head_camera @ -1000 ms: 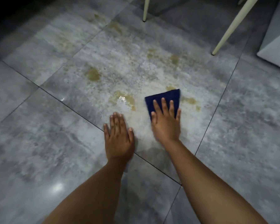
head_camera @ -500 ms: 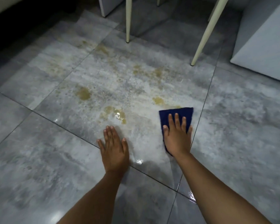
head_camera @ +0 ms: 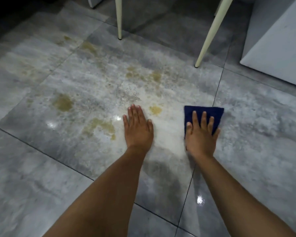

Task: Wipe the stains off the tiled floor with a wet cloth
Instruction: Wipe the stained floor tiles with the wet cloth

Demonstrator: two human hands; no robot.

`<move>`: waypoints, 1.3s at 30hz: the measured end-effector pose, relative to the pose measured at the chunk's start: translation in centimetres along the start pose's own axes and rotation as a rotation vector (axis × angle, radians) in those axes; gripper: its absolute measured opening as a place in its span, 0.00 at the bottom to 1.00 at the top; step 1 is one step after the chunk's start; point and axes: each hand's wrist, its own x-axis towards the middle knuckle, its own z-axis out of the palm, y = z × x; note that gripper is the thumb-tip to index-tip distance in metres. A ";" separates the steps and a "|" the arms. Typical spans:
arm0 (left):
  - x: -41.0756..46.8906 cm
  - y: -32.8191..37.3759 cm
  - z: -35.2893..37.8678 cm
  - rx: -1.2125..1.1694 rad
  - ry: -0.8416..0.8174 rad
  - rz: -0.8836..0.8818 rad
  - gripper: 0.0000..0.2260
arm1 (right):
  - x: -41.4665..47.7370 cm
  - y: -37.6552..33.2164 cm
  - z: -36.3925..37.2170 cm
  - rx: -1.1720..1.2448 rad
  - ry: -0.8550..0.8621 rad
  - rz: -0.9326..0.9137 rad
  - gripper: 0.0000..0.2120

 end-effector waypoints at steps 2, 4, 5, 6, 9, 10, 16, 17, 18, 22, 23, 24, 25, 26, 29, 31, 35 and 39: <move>-0.1 -0.3 0.2 0.015 0.007 0.010 0.27 | -2.5 -0.1 0.5 -0.009 0.023 -0.033 0.25; -0.1 -0.3 0.4 0.025 0.020 0.024 0.28 | -3.3 -2.0 0.8 -0.046 -0.005 -0.261 0.25; -0.1 -0.3 0.5 0.024 0.024 0.024 0.28 | -2.5 -3.2 0.7 -0.066 -0.033 -0.404 0.25; -0.2 -0.3 0.5 0.021 0.033 0.022 0.29 | -1.1 -4.6 0.5 -0.084 -0.053 -0.529 0.24; -0.2 -0.4 0.6 -0.005 0.073 0.026 0.29 | 5.7 -7.3 -0.6 -0.085 -0.083 -0.640 0.23; -0.2 -0.4 0.7 -0.013 0.078 0.026 0.29 | 7.8 -7.2 -1.1 -0.074 -0.078 -0.598 0.23; 0.0 -0.1 0.7 0.001 0.088 0.014 0.29 | 5.4 -4.2 -0.7 -0.060 -0.008 -0.357 0.24; 0.0 0.0 0.6 0.005 0.083 0.010 0.29 | 4.1 -4.8 -0.4 -0.071 -0.020 -0.388 0.24; 0.0 0.0 0.6 0.008 0.076 0.003 0.29 | 3.6 -5.8 -0.1 -0.071 -0.033 -0.432 0.24; -0.2 0.2 0.2 0.010 0.039 -0.008 0.30 | 7.3 -9.6 -0.2 -0.035 -0.005 -0.488 0.24; -0.2 0.2 0.1 0.012 0.026 -0.008 0.31 | 8.3 -9.7 -0.2 -0.016 0.011 -0.430 0.24; -0.1 0.2 0.0 0.015 0.017 -0.007 0.32 | 8.7 -9.4 -0.1 0.007 0.037 -0.349 0.24; -0.1 0.3 0.0 0.015 0.015 -0.004 0.33 | 8.4 -8.8 0.0 0.033 0.067 -0.260 0.24; -0.1 0.3 -0.1 0.014 0.009 -0.004 0.33 | 7.3 -8.4 0.3 0.057 0.073 -0.182 0.24; -0.3 0.2 -0.2 0.005 -0.006 -0.010 0.34 | 3.7 -8.0 0.9 0.005 0.066 -0.185 0.25; -0.3 0.3 -0.3 0.007 -0.008 -0.007 0.34 | 5.2 -7.8 0.3 -0.016 0.034 -0.304 0.25; -0.2 0.1 -0.1 0.013 0.004 0.011 0.34 | 11.5 -5.7 -1.6 0.020 0.045 -0.210 0.24; -0.2 0.2 0.1 0.013 0.021 0.004 0.34 | 7.2 -5.1 -0.5 0.081 0.108 0.108 0.24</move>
